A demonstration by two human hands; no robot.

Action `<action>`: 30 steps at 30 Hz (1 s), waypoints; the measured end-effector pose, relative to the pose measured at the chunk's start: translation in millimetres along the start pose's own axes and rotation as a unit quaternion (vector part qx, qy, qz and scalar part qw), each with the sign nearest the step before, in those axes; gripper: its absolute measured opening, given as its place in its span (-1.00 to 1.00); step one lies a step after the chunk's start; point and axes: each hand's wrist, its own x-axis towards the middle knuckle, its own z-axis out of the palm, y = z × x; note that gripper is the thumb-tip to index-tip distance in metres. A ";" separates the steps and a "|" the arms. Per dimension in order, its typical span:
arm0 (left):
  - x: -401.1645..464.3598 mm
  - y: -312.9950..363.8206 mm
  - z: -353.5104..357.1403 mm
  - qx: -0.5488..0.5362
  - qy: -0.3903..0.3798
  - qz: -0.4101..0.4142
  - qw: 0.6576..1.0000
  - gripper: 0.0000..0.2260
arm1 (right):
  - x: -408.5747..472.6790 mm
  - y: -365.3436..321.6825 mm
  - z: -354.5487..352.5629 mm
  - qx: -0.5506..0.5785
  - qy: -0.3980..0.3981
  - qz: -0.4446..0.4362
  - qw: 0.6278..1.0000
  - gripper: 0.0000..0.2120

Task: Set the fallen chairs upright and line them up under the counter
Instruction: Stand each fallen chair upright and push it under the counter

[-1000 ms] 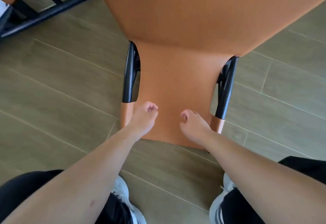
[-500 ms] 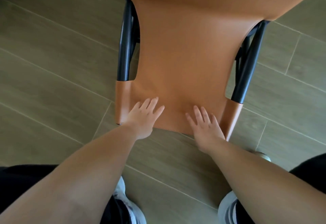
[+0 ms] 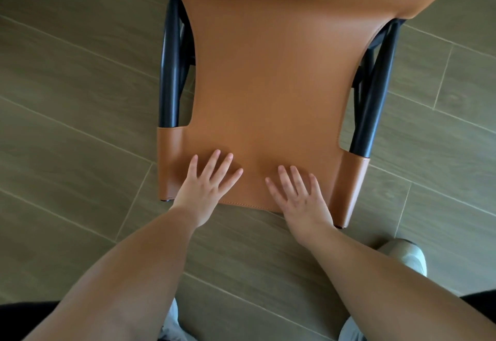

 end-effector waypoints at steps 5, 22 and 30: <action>2.6 -2.2 5.7 0.009 0.009 0.027 1.000 0.00 | 5.3 -9.9 -1.4 -0.023 -0.013 -0.009 1.000 0.10; 8.8 14.4 0.2 -0.055 0.004 0.004 0.998 0.01 | 5.1 -11.4 6.2 0.016 0.036 0.010 0.999 0.04; 11.1 12.5 -0.9 -0.064 -0.007 0.006 0.998 0.03 | 8.4 -15.3 -5.6 0.016 0.013 0.020 1.000 0.12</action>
